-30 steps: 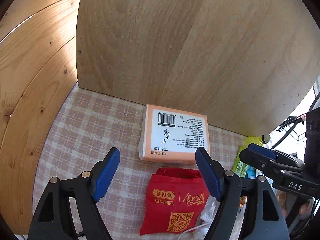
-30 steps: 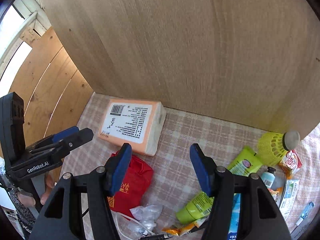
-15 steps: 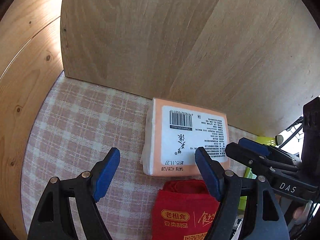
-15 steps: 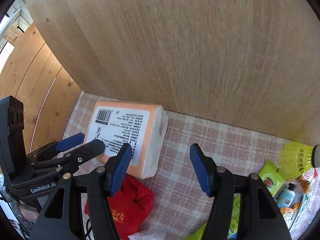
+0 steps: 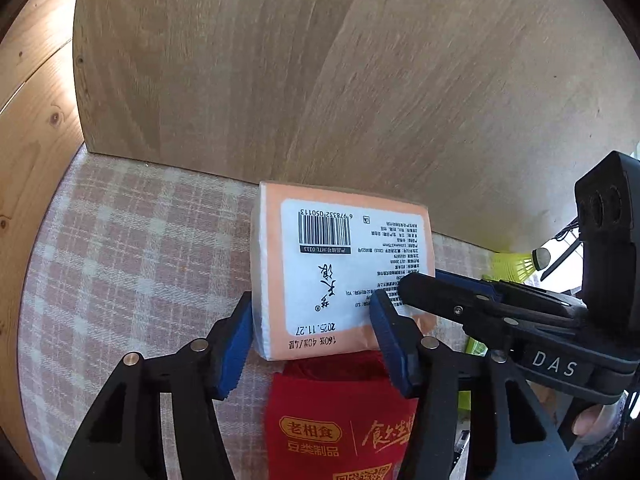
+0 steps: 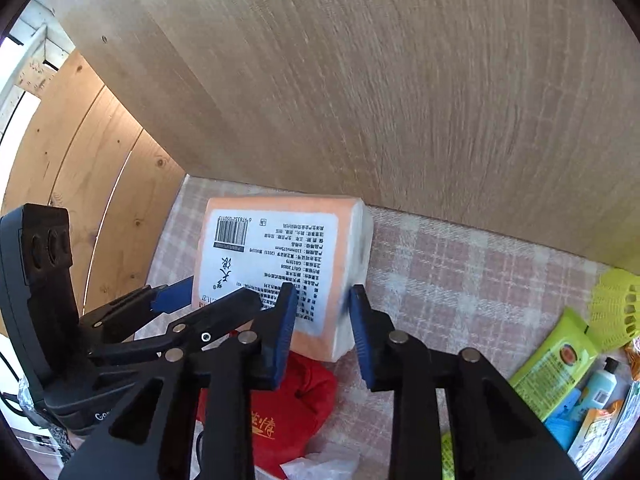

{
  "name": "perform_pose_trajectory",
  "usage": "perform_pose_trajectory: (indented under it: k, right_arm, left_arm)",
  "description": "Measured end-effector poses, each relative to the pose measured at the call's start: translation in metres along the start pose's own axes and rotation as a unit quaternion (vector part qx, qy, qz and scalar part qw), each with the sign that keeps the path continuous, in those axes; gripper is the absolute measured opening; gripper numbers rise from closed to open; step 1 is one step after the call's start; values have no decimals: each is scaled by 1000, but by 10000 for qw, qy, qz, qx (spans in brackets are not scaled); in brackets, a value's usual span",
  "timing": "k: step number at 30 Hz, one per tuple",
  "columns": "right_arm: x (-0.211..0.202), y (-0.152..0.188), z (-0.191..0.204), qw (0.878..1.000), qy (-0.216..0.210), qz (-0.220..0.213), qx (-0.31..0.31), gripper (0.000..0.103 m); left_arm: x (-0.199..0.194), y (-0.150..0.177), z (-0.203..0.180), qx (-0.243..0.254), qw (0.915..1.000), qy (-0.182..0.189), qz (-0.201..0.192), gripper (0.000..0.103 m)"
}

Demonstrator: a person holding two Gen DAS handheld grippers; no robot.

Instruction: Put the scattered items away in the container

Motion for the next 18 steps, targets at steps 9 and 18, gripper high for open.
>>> perform_pose_trajectory:
  k: [9, 18]
  right_arm:
    - [-63, 6, 10, 9988, -26, -493, -48, 28]
    - [-191, 56, -24, 9919, 346, -1222, 90, 28]
  left_arm:
    - [-53, 20, -40, 342, 9985, 17, -426, 54]
    - [-99, 54, -151, 1086, 9907, 478, -670, 54]
Point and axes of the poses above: each gripper's, at about its wrist camera, not at the fingertips, and x roughly the way its jaws point, z to its left, y to its underside, the point moved 8 cm from there along x, roughly the way its jaws point, and after that the axes turned 14 degrees about -x, right-handed, at the moved point
